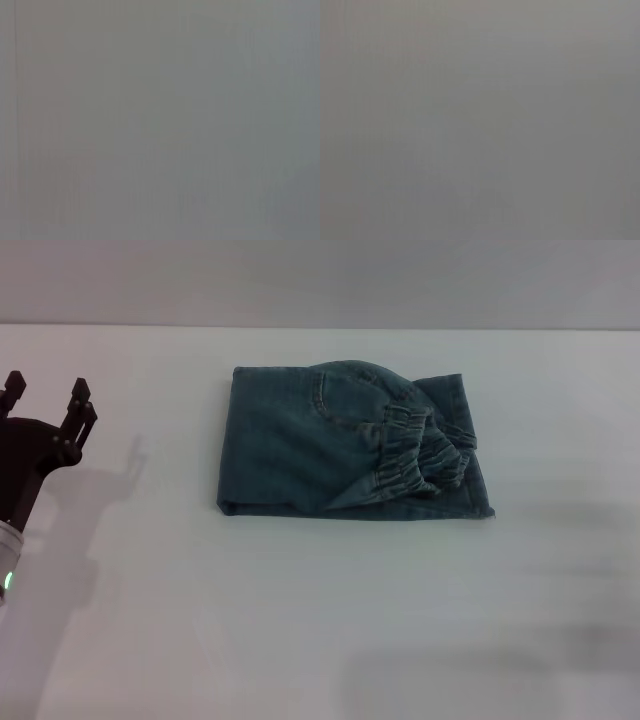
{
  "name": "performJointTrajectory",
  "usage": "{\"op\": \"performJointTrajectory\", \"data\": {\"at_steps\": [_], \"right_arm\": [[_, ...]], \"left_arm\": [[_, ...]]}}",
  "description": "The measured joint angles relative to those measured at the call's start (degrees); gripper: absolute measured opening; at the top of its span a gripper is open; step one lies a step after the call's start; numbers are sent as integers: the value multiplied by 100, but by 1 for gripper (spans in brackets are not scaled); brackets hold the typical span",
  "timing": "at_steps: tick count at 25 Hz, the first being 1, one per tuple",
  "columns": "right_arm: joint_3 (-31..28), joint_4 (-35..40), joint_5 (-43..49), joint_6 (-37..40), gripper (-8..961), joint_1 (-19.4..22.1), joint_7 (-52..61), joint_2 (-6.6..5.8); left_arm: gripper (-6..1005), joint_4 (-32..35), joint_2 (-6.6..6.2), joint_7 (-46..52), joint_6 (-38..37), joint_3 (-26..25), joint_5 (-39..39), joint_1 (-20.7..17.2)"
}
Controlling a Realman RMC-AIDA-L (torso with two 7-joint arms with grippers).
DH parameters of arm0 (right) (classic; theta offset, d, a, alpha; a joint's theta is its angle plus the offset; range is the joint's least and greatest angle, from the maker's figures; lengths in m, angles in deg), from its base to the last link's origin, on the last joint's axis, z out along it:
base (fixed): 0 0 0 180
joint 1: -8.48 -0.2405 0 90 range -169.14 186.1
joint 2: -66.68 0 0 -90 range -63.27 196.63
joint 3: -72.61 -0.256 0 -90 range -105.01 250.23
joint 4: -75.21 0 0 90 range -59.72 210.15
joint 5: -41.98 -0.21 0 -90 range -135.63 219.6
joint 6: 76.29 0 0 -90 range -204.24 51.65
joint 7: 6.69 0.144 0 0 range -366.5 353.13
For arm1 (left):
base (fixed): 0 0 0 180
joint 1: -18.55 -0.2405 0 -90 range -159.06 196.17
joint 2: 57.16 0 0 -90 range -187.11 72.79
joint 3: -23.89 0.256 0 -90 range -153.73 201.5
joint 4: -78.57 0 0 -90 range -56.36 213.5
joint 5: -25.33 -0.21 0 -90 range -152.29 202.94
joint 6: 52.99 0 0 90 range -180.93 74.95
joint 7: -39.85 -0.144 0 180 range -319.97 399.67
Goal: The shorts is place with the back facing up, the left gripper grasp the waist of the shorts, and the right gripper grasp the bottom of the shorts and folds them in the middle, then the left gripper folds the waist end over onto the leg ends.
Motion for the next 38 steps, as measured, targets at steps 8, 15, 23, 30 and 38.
{"op": "performJointTrajectory", "data": {"at_steps": [8,15,23,30,38], "right_arm": [[22,-14,6,137,520,33,-1,18],[58,-25,8,161,520,38,-3,21],[77,-50,8,232,520,38,-6,21],[78,-49,8,238,520,38,-7,22],[119,-51,8,239,520,20,-6,21]], "left_arm": [[759,-31,-2,-4,-10,74,-13,-25],[832,-37,0,-4,-18,141,-13,-35],[832,-52,-1,-4,-46,161,8,-73],[832,-59,-1,-4,-79,157,-10,-78],[832,-59,-1,-4,-79,162,-16,-69]]}}
